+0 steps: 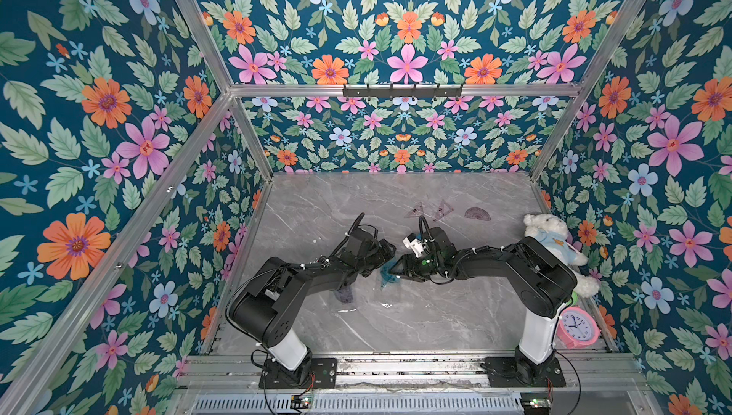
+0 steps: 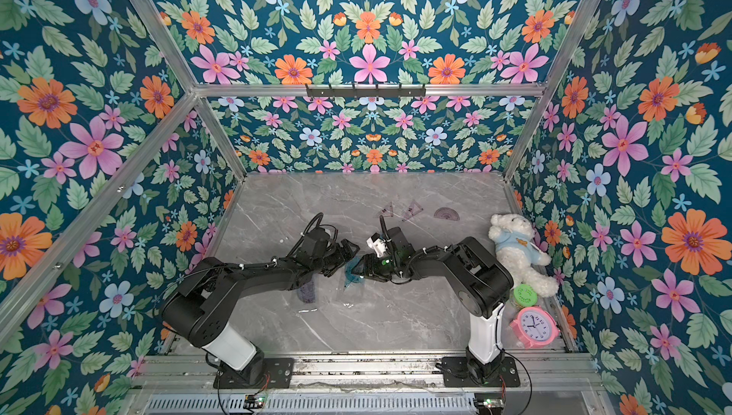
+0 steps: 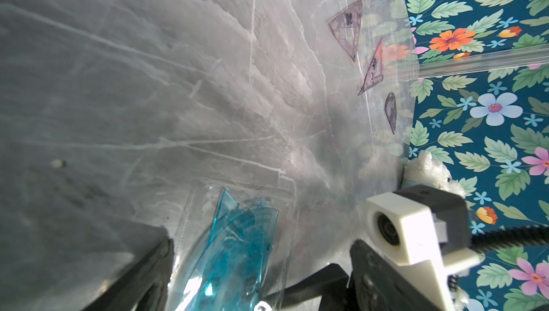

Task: Open the ruler set and take out the ruler
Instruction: Pick up the ruler set bag from the center of the board.

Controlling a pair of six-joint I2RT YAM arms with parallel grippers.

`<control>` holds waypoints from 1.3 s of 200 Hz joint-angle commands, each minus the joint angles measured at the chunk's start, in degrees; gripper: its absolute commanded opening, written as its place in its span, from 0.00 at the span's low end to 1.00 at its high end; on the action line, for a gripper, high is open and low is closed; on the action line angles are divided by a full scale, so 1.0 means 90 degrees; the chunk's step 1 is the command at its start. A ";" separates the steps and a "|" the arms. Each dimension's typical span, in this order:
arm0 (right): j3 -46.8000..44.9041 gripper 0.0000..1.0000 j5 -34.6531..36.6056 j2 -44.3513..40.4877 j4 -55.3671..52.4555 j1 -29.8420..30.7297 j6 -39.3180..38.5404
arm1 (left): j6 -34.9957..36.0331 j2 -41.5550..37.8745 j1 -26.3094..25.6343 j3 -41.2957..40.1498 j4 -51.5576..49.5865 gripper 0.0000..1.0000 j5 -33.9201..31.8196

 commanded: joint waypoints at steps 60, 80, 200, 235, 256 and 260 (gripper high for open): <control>0.0028 0.35 0.0356 0.0158 0.0459 0.0087 0.0231 | -0.0058 0.0032 -0.0017 -0.0072 -0.0754 0.95 0.0097; 0.0063 0.26 0.0424 0.0162 0.0431 0.0088 0.0211 | -0.0041 0.0042 -0.0021 -0.0055 -0.0754 0.95 0.0115; 0.0323 0.12 0.0638 -0.0497 -0.1017 0.0088 -0.0687 | 0.0766 -0.0359 0.0003 0.0484 -0.1533 0.95 -0.0179; 0.0619 0.07 0.0628 -0.0777 -0.2115 0.0085 -0.1328 | 0.1118 -0.0625 0.0279 0.0723 -0.1781 0.96 -0.0139; 0.0722 0.03 0.0639 -0.0941 -0.2674 0.0087 -0.1655 | 0.1507 -0.0964 0.0638 0.0808 -0.1847 0.96 0.0013; 0.0742 0.02 0.0639 -0.0982 -0.2776 0.0083 -0.1712 | 0.1604 -0.1017 0.0722 0.0829 -0.1847 0.96 0.0079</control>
